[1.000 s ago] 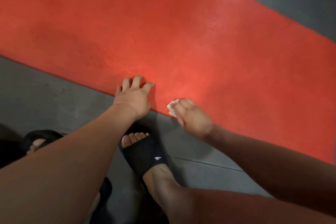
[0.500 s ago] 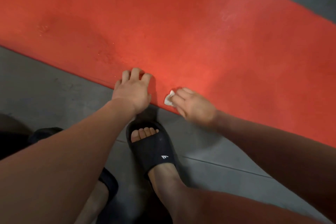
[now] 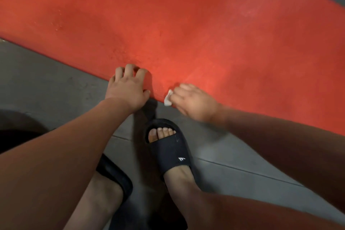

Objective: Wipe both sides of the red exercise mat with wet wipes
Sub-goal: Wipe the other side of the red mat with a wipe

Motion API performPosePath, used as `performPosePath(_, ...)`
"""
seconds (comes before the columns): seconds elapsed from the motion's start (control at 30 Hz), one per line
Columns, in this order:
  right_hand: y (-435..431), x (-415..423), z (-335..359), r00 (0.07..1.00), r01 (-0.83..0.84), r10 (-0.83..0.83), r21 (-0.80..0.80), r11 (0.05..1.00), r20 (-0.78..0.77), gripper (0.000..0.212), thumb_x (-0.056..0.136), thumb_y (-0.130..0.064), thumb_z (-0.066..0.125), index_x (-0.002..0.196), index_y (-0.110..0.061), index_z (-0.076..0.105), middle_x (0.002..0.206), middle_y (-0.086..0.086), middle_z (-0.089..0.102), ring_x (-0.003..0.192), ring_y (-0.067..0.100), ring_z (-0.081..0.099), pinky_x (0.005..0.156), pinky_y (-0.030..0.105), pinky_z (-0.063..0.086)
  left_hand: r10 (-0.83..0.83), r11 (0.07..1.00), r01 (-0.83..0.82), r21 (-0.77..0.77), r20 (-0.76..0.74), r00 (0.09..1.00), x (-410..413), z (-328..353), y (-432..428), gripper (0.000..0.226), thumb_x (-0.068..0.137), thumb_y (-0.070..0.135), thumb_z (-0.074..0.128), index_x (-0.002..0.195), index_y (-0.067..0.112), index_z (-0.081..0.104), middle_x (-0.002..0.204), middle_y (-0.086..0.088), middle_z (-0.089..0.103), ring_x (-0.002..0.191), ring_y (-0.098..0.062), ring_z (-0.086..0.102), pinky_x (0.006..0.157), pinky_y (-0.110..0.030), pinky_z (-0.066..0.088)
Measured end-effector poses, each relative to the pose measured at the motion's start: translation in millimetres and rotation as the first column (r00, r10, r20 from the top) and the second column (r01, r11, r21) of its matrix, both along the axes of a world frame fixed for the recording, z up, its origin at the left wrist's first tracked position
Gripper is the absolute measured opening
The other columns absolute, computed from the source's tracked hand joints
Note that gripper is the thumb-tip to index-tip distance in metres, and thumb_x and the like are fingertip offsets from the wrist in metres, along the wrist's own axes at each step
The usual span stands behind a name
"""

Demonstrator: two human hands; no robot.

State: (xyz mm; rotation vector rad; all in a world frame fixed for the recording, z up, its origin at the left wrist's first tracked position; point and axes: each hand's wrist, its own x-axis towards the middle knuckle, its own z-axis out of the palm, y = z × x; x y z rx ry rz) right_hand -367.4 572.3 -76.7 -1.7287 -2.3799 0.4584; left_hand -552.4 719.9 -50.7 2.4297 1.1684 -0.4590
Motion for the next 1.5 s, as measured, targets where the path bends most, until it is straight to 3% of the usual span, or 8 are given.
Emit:
performPosePath(0.2,57.1,51.7,-13.1,0.792,0.610,-0.609,-0.025,0.792,0.040,0.037,0.087,-0.042,0.044,0.106,-0.019,0.065,0.107,0.002,0.070,0.098,0.032,0.061,0.090,0.041,0.046,0.040,0.999,-0.040,0.012,0.017,0.999,-6.8,1.1,8.9,0.056,0.090,0.042,0.062,0.140,0.024,0.043,0.144,-0.012,0.034,0.131,-0.040,0.031,0.107,-0.054,0.037)
performPosePath(0.47,35.9,-1.6,-6.7,0.999,-0.049,0.048,-0.049,0.998,-0.024,0.023,0.096,-0.026,0.051,0.111,-0.013,0.062,0.099,0.009,0.060,0.094,0.030,0.055,0.084,0.040,0.048,0.109,0.994,-0.110,0.014,0.037,0.993,-11.8,4.0,23.6,0.054,0.091,0.037,0.063,0.138,0.018,0.046,0.144,-0.013,0.035,0.132,-0.041,0.031,0.108,-0.054,0.036)
performPosePath(0.57,64.2,26.9,-5.1,0.988,0.135,-0.140,0.074,0.988,0.067,0.030,0.095,-0.039,0.043,0.106,-0.022,0.064,0.095,0.005,0.062,0.090,0.029,0.057,0.079,0.039,0.044,0.125,0.992,-0.125,0.020,0.017,0.992,-16.9,4.5,30.9,0.059,0.090,0.037,0.065,0.142,0.019,0.045,0.144,-0.013,0.035,0.132,-0.041,0.031,0.109,-0.055,0.035)
performPosePath(0.7,88.8,37.9,-8.0,0.763,0.638,-0.643,0.079,0.766,0.069,0.032,0.090,-0.039,0.040,0.105,-0.023,0.064,0.094,0.007,0.067,0.089,0.036,0.061,0.078,0.043,0.047,0.175,0.984,-0.175,0.019,0.004,0.985,-20.5,3.7,41.6,0.067,0.088,0.039,0.069,0.145,0.018,0.040,0.148,-0.015,0.032,0.134,-0.042,0.029,0.110,-0.055,0.033)
performPosePath(0.93,66.1,-23.7,-11.4,0.998,-0.066,0.066,0.052,0.996,-0.001,0.019,0.091,-0.021,0.061,0.109,-0.019,0.064,0.096,0.004,0.061,0.091,0.026,0.055,0.081,0.038,0.046,0.263,0.965,-0.263,-0.003,-0.036,0.964,-29.1,-6.4,62.5,0.117,0.076,0.058,0.078,0.160,0.011,0.011,0.164,-0.021,0.010,0.149,-0.043,0.010,0.123,-0.052,0.015)
performPosePath(1.17,118.9,30.2,-10.2,0.789,0.594,-0.613,0.194,0.781,0.052,0.022,0.093,-0.029,0.048,0.105,-0.026,0.066,0.089,0.004,0.065,0.086,0.034,0.060,0.073,0.040,0.042,0.333,0.938,-0.341,-0.065,-0.117,0.936,-29.1,-6.8,74.5,0.126,0.074,0.067,0.076,0.162,0.013,0.003,0.168,-0.016,-0.005,0.153,-0.040,-0.004,0.125,-0.049,0.006)
performPosePath(1.4,80.6,-37.2,-22.1,0.999,0.008,-0.002,0.113,0.994,-0.050,0.027,0.086,-0.015,0.071,0.112,-0.020,0.064,0.094,0.002,0.059,0.088,0.025,0.054,0.076,0.039,0.041,0.324,0.945,-0.325,-0.034,-0.037,0.945,-35.1,-0.2,84.2,0.088,0.084,0.049,0.073,0.153,0.016,0.030,0.155,-0.016,0.023,0.140,-0.041,0.021,0.118,-0.051,0.025)
performPosePath(1.5,111.3,-3.5,-21.8,0.992,0.114,-0.120,0.129,0.985,0.040,0.027,0.090,-0.017,0.063,0.113,-0.030,0.064,0.097,-0.001,0.062,0.093,0.026,0.057,0.077,0.038,0.039,0.305,0.952,-0.305,-0.029,-0.010,0.952,-44.1,1.7,95.4,0.072,0.087,0.040,0.072,0.149,0.023,0.039,0.149,-0.014,0.030,0.136,-0.040,0.026,0.116,-0.053,0.029)
